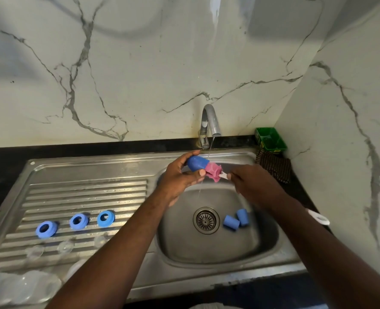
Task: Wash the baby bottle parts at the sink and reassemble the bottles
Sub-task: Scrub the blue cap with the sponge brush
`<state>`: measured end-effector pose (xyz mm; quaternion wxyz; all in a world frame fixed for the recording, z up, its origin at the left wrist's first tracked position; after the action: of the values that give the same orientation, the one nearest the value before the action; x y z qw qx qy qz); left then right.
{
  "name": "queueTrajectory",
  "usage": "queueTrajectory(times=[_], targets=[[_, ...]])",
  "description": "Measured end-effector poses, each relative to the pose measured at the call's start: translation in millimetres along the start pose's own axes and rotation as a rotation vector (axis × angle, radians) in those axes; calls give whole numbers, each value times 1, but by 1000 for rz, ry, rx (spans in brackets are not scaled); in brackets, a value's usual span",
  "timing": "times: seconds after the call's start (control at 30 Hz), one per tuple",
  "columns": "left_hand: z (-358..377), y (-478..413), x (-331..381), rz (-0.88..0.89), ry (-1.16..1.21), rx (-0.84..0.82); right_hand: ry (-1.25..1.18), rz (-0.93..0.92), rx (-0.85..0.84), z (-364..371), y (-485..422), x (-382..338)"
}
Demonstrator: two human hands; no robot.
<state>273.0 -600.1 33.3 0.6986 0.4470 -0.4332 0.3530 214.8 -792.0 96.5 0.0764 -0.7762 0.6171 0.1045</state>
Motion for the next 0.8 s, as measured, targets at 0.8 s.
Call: queueTrajectory(times=[0.8], targets=[[38, -13, -57, -271, 490, 123, -511, 297, 18, 29, 74, 96]])
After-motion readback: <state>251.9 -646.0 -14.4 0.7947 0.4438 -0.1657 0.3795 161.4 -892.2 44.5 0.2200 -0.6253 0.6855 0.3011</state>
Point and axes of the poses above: each hand's wrist, its own y-axis away from the middle knuckle, its own z-axis out of the palm, x = y × z, the point moved 3 cm from there along -y, towards the middle knuckle, and after that the axes turned 10 degrees about -z, right-handed, at the moved point
